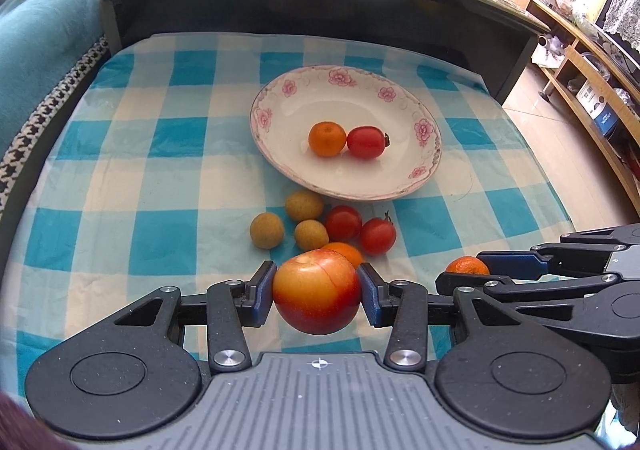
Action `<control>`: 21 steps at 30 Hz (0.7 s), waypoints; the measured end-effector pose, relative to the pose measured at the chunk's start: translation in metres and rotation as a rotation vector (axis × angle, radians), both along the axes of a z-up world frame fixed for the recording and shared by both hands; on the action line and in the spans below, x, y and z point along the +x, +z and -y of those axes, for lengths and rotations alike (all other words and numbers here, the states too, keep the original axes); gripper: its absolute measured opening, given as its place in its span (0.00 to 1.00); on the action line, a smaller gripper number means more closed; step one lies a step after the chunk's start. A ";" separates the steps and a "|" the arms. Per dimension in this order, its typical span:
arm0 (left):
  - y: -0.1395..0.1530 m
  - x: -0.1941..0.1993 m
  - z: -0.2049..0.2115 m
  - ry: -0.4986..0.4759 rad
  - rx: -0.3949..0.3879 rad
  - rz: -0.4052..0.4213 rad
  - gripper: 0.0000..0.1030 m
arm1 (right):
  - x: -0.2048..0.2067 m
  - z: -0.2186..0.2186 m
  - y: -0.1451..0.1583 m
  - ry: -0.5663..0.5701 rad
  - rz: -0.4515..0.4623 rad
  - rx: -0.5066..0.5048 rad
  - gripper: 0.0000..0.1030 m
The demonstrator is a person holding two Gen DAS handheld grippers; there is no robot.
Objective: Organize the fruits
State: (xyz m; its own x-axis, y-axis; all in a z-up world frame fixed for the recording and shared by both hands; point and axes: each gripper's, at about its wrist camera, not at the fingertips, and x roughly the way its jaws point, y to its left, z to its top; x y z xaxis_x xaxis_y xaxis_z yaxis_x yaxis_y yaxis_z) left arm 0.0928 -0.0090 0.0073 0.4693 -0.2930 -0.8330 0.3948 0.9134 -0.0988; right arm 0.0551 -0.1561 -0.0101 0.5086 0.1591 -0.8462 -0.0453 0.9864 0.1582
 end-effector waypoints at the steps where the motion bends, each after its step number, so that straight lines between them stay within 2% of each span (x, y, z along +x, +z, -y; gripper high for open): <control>1: 0.001 0.002 0.001 -0.001 -0.004 0.001 0.50 | 0.001 0.000 0.001 -0.002 0.003 0.002 0.34; 5: 0.003 0.010 0.006 -0.005 -0.010 0.007 0.50 | 0.009 0.003 0.005 -0.010 0.012 0.013 0.34; 7: 0.004 0.015 0.008 -0.007 -0.018 0.009 0.42 | 0.013 0.005 0.008 -0.016 0.019 0.016 0.34; 10: 0.007 0.023 0.014 -0.010 -0.017 0.018 0.39 | 0.019 0.007 0.011 -0.022 0.025 0.027 0.34; 16: -0.001 0.027 0.009 -0.008 -0.012 0.000 0.42 | 0.032 0.010 0.007 -0.038 0.020 0.030 0.34; 21: 0.001 0.010 -0.018 0.010 0.023 -0.019 0.47 | 0.030 0.008 -0.001 -0.028 -0.002 0.032 0.34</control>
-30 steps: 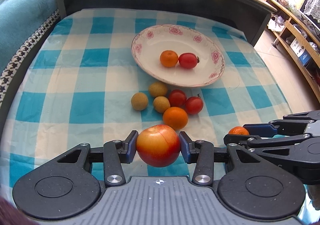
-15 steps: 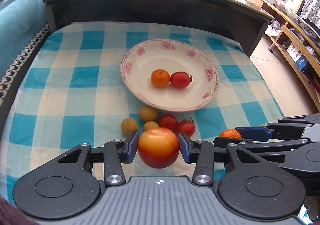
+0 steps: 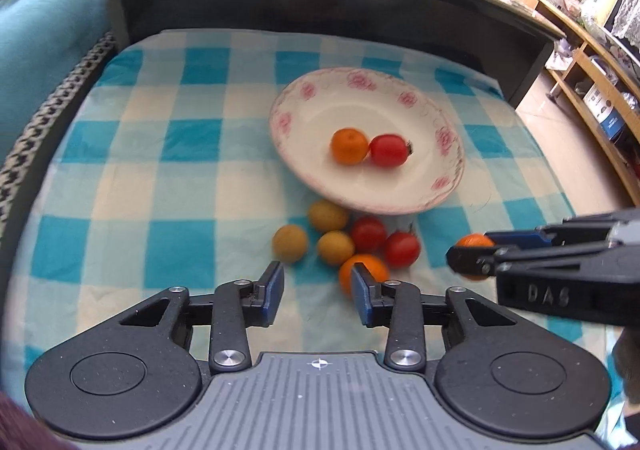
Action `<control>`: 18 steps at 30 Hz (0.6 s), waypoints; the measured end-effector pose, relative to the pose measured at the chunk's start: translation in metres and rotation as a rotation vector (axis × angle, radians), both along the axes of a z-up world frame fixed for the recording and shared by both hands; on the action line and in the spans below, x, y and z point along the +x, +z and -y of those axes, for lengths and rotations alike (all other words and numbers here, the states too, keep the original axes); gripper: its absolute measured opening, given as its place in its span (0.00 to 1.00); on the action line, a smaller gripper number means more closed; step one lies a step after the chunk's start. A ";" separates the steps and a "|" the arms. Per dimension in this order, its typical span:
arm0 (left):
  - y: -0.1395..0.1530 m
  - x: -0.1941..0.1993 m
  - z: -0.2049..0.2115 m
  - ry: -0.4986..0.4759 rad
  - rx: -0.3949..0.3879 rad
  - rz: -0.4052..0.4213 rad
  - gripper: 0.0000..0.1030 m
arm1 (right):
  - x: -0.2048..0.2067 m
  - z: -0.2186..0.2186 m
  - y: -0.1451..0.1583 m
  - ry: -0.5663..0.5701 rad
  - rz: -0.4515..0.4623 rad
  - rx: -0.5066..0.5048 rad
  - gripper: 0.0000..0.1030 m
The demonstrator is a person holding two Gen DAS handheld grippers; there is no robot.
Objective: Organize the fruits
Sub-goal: 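Carry the large red-orange fruit and the tangerine over the flowered bowl with both grippers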
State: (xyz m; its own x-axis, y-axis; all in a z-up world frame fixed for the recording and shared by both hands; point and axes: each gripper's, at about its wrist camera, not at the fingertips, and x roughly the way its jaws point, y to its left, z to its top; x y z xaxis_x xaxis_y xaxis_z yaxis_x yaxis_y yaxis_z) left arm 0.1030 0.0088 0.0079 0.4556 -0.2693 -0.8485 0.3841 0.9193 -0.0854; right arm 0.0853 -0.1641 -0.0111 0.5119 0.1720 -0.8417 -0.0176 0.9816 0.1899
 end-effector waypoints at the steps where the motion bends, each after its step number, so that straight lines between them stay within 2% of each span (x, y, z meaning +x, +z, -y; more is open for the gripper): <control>1: 0.002 -0.006 -0.005 -0.004 0.008 0.007 0.49 | -0.001 -0.001 -0.001 0.006 -0.001 -0.001 0.34; 5: 0.015 -0.040 -0.028 -0.004 0.010 0.014 0.56 | -0.008 -0.009 -0.002 0.030 -0.004 -0.009 0.34; 7: 0.016 -0.056 -0.036 -0.006 0.014 0.013 0.63 | -0.013 -0.015 -0.001 0.044 0.000 -0.011 0.34; 10: 0.000 -0.074 -0.049 0.024 0.075 -0.018 0.64 | -0.021 -0.023 0.002 0.072 0.008 -0.012 0.34; 13: -0.018 -0.069 -0.060 0.086 0.077 -0.066 0.58 | -0.027 -0.029 0.002 0.091 0.011 -0.019 0.33; 15: -0.019 -0.062 -0.067 0.133 0.020 -0.075 0.58 | -0.028 -0.033 0.001 0.098 0.009 -0.025 0.33; 18: -0.013 -0.055 -0.060 0.122 0.025 -0.036 0.60 | -0.029 -0.038 0.002 0.114 0.012 -0.025 0.33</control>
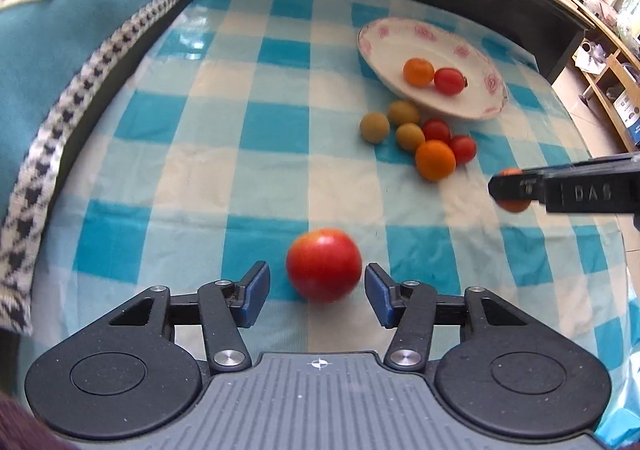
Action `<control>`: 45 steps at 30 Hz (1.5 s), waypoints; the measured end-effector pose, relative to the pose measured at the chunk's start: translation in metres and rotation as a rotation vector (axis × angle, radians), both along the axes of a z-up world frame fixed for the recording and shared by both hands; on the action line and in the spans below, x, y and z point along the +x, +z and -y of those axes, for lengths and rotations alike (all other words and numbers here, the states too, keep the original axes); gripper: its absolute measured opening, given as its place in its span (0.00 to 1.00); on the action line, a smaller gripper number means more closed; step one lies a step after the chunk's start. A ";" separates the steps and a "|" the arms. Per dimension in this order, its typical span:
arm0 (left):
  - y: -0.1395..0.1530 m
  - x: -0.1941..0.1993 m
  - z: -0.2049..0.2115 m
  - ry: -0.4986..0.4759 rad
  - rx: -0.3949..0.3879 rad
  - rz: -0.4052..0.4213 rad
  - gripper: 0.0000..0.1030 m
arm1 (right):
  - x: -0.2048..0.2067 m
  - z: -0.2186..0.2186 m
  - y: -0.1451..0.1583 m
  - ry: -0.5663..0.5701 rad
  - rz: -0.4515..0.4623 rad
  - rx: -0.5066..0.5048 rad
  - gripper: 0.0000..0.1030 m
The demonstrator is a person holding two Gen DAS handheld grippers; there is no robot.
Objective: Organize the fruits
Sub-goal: 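Carry the large red-orange fruit and the tangerine over the flowered bowl with both grippers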
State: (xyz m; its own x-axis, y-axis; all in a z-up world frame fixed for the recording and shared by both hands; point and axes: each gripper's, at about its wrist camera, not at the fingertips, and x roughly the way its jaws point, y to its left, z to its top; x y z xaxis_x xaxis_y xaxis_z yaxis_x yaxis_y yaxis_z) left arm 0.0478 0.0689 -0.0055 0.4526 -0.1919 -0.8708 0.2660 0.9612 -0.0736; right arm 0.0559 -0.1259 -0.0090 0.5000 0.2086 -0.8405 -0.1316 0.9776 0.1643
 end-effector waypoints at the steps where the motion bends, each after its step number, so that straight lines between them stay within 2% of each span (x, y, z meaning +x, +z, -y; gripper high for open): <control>1: 0.000 0.004 0.004 -0.007 -0.001 0.005 0.60 | 0.000 -0.001 0.000 0.004 0.002 -0.002 0.33; 3: -0.003 0.009 0.013 -0.016 -0.009 -0.002 0.59 | 0.000 -0.001 0.000 0.003 0.001 -0.002 0.34; 7: -0.012 0.008 0.027 -0.069 0.025 -0.029 0.56 | 0.001 0.006 -0.003 -0.014 -0.006 -0.002 0.34; 10: -0.012 0.005 0.027 -0.080 0.043 -0.018 0.56 | 0.003 0.012 -0.005 -0.031 -0.012 0.003 0.34; 18: -0.004 -0.013 0.020 -0.111 0.013 -0.013 0.68 | 0.002 0.009 -0.003 -0.024 -0.007 0.005 0.34; 20: -0.005 -0.015 0.022 -0.121 0.006 -0.016 0.68 | 0.001 0.008 -0.003 -0.022 -0.007 0.004 0.34; 24: -0.013 -0.017 0.026 -0.119 0.035 -0.030 0.59 | 0.000 0.007 -0.002 -0.019 -0.006 -0.002 0.33; 25: -0.014 -0.016 0.025 -0.112 0.032 -0.032 0.55 | -0.001 0.007 -0.002 -0.017 -0.005 -0.002 0.33; 28: -0.016 -0.013 0.023 -0.096 0.018 -0.040 0.50 | -0.001 0.008 -0.002 -0.017 -0.005 -0.003 0.33; 38: -0.012 -0.009 0.038 -0.141 0.019 -0.010 0.49 | -0.001 0.008 -0.002 -0.018 0.002 -0.007 0.33; 45: 0.002 0.002 0.038 -0.113 -0.028 0.020 0.49 | 0.001 0.013 0.002 -0.034 0.019 0.002 0.34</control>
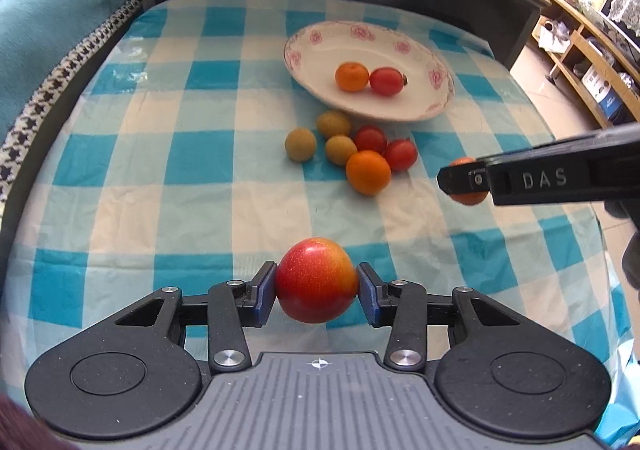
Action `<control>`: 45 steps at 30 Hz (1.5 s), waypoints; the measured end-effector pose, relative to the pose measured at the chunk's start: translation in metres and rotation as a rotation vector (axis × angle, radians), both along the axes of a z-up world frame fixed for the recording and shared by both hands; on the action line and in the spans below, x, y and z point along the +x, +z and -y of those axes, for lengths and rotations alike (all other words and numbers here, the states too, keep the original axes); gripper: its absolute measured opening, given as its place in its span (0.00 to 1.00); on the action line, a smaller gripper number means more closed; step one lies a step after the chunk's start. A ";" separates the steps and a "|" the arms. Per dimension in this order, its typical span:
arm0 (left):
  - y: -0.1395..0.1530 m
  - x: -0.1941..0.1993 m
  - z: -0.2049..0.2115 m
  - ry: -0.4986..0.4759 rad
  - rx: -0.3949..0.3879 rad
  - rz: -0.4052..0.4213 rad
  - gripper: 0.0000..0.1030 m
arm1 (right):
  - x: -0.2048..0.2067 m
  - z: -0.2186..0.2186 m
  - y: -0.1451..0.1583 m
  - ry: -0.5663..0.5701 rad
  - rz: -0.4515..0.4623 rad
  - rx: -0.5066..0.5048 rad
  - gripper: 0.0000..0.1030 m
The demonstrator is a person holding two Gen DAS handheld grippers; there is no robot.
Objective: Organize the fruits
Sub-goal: 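Carry the large red-orange fruit and the tangerine over the flowered bowl with both grippers, then open both grippers to drop the large fruit and tangerine into the bowl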
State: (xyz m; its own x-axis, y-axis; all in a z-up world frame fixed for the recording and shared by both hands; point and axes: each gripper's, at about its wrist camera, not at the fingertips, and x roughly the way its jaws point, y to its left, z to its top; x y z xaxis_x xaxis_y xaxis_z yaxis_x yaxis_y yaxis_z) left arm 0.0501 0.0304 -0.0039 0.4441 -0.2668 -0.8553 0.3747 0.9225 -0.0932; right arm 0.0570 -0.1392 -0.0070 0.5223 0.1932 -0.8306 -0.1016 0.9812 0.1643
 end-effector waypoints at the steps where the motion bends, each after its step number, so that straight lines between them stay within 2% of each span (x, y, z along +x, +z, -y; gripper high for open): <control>1: 0.002 0.002 0.001 0.001 -0.007 0.004 0.49 | 0.001 0.001 0.001 -0.004 0.004 0.003 0.34; 15: 0.021 0.059 0.039 -0.014 -0.069 0.059 0.49 | 0.029 0.025 0.011 -0.068 0.030 0.015 0.34; 29: 0.010 0.109 0.064 -0.018 -0.062 0.064 0.49 | 0.077 0.042 -0.001 -0.111 0.018 0.018 0.34; 45: 0.006 0.119 0.070 -0.012 -0.060 0.066 0.47 | 0.096 0.047 -0.007 -0.125 0.022 0.039 0.34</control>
